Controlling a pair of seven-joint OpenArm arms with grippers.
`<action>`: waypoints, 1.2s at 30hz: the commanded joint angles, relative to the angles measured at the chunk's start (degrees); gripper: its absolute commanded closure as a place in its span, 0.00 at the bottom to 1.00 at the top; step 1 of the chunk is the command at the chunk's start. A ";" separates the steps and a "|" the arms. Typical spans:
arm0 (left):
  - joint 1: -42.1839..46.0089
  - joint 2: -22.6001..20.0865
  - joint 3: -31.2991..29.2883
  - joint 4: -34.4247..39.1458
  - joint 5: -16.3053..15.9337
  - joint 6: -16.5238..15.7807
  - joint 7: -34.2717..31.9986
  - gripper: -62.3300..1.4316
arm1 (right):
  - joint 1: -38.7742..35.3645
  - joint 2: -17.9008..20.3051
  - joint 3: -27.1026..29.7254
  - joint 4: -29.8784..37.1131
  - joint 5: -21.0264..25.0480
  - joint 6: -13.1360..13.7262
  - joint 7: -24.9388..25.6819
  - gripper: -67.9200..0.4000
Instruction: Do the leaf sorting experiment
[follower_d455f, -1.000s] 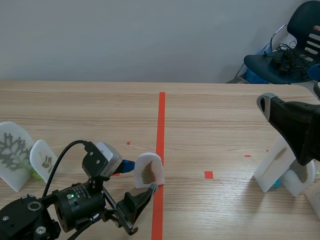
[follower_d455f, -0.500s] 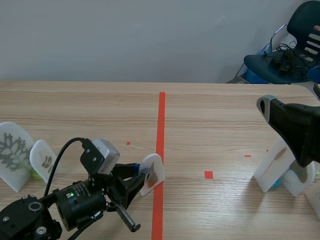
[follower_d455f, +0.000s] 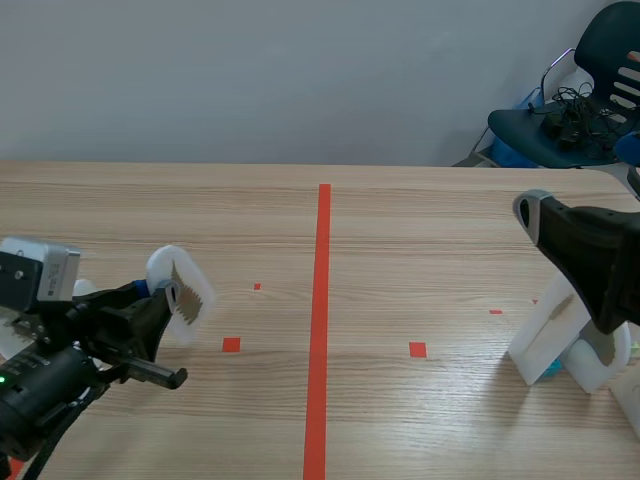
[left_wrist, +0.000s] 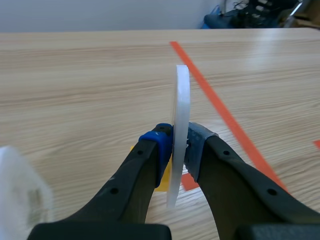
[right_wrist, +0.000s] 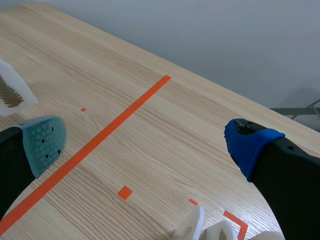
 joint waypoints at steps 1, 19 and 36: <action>-0.55 0.31 -0.76 -0.79 -0.46 0.76 -1.11 0.91 | 0.52 0.13 0.13 -0.11 0.59 -0.02 0.83 0.00; -4.55 -0.02 -7.52 -11.74 -2.16 3.32 -1.62 0.91 | 0.52 0.13 0.13 -0.11 0.61 0.00 0.83 0.00; 3.02 -4.31 -12.41 2.47 -5.07 -6.67 -1.29 0.32 | 0.52 0.15 0.13 -0.11 0.61 0.00 0.83 0.00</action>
